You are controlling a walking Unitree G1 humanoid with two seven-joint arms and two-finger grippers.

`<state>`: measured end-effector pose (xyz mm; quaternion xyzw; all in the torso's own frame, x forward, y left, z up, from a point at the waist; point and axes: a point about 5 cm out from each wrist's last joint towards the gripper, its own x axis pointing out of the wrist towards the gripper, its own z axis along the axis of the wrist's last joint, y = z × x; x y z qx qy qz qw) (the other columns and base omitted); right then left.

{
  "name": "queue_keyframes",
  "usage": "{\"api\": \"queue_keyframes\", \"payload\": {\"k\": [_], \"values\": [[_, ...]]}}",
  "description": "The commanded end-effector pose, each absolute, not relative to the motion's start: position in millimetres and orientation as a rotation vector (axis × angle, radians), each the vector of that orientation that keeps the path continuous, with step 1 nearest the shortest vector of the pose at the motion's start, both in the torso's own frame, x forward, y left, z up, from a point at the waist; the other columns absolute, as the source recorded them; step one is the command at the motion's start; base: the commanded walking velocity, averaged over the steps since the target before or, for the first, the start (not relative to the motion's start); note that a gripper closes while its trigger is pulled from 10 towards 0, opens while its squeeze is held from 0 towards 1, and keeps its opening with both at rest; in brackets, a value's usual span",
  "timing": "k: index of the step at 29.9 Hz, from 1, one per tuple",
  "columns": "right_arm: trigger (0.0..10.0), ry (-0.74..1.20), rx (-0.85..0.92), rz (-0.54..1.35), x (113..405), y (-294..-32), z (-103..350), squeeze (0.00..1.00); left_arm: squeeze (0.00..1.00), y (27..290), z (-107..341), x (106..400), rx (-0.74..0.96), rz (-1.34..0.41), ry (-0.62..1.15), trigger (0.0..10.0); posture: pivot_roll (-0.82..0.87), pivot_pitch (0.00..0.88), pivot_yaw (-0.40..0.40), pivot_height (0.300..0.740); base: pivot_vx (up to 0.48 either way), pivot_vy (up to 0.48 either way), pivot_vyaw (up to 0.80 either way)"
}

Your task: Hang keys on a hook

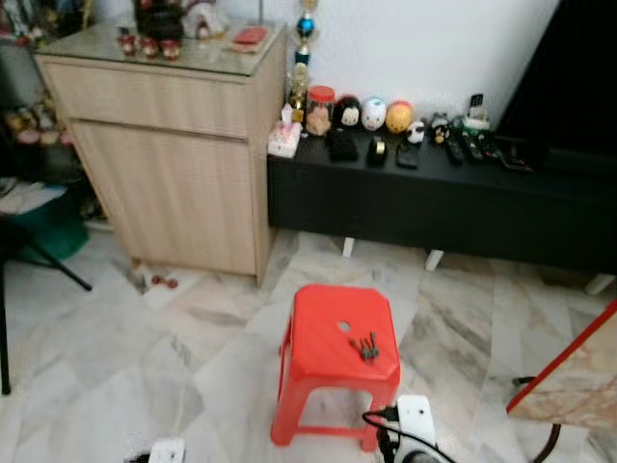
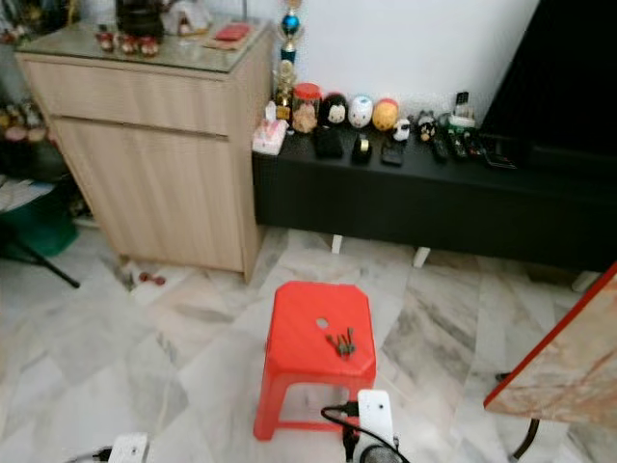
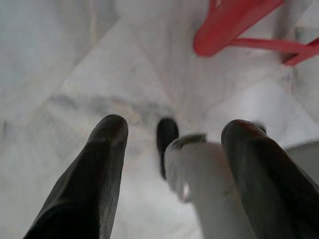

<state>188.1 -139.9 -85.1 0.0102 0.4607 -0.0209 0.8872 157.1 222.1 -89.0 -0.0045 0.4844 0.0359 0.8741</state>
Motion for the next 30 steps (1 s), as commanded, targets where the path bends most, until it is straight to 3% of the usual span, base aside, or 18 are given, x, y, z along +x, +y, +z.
{"api": "queue_keyframes", "payload": {"k": [1,7,17,30], "values": [[10.0,0.963,0.003,-0.064,186.4,-150.3,-85.8,0.0,0.0,210.9,-92.9,153.5,-0.029,0.053,1.033,10.0,0.04,0.0,-0.098,0.74,0.319,0.0,0.0],[10.0,0.971,0.015,-0.061,186.0,-149.9,-86.2,0.0,0.0,209.2,-93.2,153.3,-0.029,0.047,1.033,10.0,0.04,0.0,-0.099,0.74,0.321,0.0,0.58],[10.0,0.971,0.027,-0.069,185.3,-149.9,-86.5,0.0,0.0,206.8,-93.7,153.3,-0.026,0.039,1.034,10.0,0.04,0.0,-0.099,0.74,0.319,0.0,0.0],[10.0,0.956,0.025,-0.065,185.8,-150.1,-85.9,0.0,0.0,205.4,-94.5,151.8,-0.021,0.036,1.037,10.0,0.04,0.0,-0.102,0.74,0.0,0.0,0.0]]}}
